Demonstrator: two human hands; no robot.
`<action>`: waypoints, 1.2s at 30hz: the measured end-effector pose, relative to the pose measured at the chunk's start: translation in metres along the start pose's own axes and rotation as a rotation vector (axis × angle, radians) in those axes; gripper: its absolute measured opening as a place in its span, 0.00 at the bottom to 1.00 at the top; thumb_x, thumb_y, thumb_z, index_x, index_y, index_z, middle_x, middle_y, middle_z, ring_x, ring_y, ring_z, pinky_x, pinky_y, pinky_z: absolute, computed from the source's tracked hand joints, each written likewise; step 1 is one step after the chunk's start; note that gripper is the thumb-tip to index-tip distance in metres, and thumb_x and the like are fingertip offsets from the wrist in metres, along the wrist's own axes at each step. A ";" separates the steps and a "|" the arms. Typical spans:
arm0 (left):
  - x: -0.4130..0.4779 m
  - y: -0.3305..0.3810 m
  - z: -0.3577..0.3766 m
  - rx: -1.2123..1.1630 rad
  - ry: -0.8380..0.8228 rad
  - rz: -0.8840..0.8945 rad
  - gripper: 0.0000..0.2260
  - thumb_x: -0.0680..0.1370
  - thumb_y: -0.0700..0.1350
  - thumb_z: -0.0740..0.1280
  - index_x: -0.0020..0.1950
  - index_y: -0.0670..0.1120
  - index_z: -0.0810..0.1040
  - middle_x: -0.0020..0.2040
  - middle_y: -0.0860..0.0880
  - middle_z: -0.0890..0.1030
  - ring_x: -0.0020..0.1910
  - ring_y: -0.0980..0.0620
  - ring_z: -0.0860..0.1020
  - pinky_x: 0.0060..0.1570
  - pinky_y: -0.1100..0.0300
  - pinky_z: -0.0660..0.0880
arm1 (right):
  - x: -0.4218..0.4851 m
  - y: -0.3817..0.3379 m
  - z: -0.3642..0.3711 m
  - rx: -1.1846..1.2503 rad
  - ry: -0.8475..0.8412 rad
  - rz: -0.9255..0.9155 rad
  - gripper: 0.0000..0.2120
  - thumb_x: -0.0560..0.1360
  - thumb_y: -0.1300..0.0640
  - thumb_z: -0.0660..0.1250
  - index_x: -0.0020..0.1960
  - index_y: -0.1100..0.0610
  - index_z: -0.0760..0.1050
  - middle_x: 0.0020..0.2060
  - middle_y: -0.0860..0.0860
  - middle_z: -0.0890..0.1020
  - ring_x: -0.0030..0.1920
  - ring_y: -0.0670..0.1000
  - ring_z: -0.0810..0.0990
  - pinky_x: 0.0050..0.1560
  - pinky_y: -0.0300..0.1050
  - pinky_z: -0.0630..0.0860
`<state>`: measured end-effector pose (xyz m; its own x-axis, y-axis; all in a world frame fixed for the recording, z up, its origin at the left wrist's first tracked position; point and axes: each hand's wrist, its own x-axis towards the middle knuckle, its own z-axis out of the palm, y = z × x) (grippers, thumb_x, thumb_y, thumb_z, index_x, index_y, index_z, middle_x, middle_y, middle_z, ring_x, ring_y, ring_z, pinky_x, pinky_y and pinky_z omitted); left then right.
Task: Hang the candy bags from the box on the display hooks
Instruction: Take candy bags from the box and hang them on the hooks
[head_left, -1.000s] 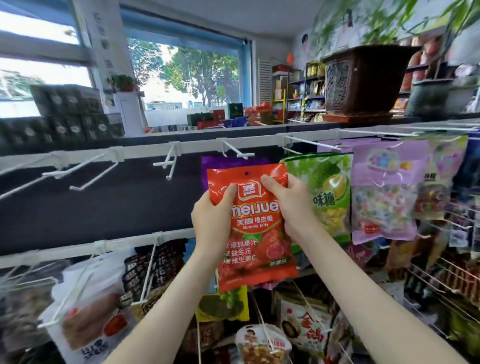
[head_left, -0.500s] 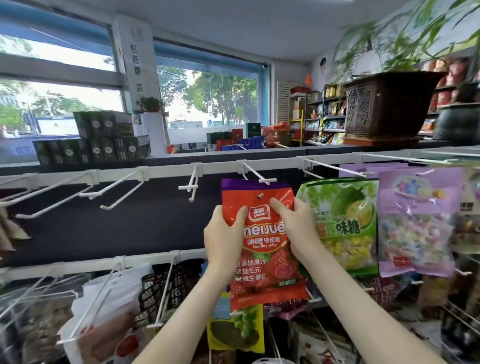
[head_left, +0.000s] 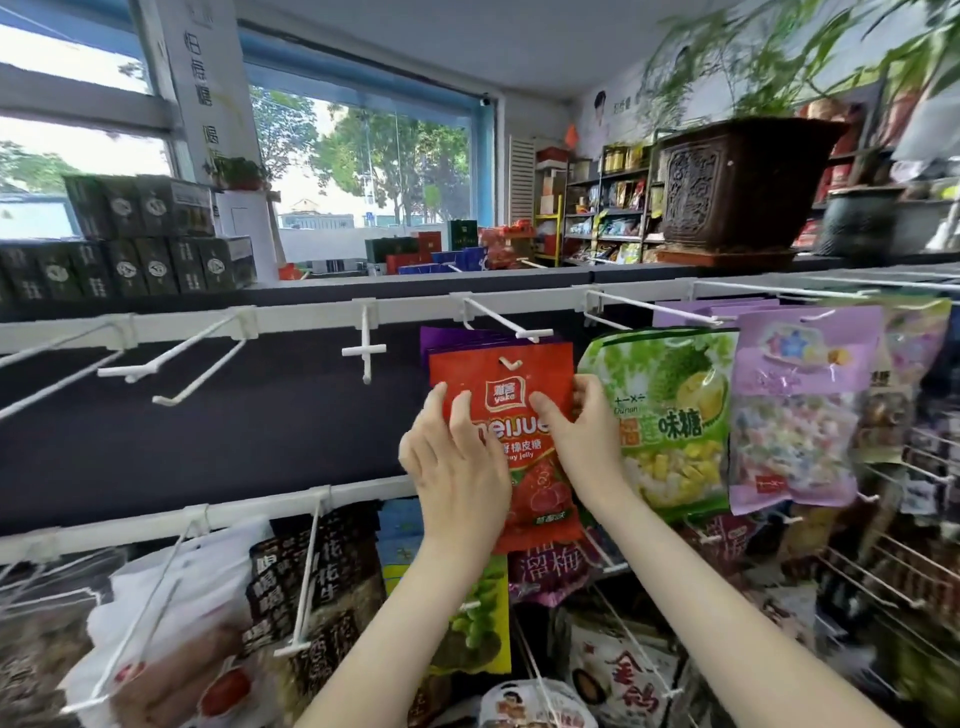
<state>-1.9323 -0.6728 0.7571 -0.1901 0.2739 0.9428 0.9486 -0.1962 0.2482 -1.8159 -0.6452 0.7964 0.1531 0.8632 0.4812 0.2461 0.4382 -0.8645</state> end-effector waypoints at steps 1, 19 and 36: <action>-0.009 0.006 -0.001 -0.020 -0.037 0.027 0.21 0.74 0.43 0.65 0.65 0.42 0.65 0.65 0.40 0.67 0.59 0.42 0.68 0.58 0.48 0.64 | -0.008 0.003 -0.006 -0.035 0.007 -0.022 0.16 0.74 0.49 0.68 0.58 0.51 0.67 0.50 0.44 0.76 0.49 0.42 0.76 0.44 0.32 0.71; -0.208 0.253 0.013 -0.713 -1.033 0.438 0.21 0.73 0.39 0.67 0.66 0.37 0.72 0.61 0.39 0.76 0.60 0.39 0.75 0.59 0.46 0.74 | -0.186 0.134 -0.295 -0.611 0.179 0.374 0.09 0.77 0.56 0.64 0.57 0.54 0.73 0.49 0.46 0.76 0.49 0.45 0.76 0.49 0.37 0.71; -0.554 0.379 0.044 -0.531 -1.833 0.432 0.16 0.80 0.43 0.60 0.67 0.42 0.71 0.64 0.43 0.74 0.63 0.43 0.72 0.61 0.54 0.66 | -0.458 0.400 -0.492 -0.438 0.408 1.292 0.03 0.75 0.59 0.66 0.47 0.55 0.72 0.37 0.48 0.76 0.42 0.50 0.75 0.45 0.43 0.71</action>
<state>-1.4566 -0.8575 0.3192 0.7769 0.5557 -0.2960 0.6256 -0.6280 0.4629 -1.3170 -0.9888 0.3015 0.7365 0.4258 -0.5256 -0.0164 -0.7656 -0.6431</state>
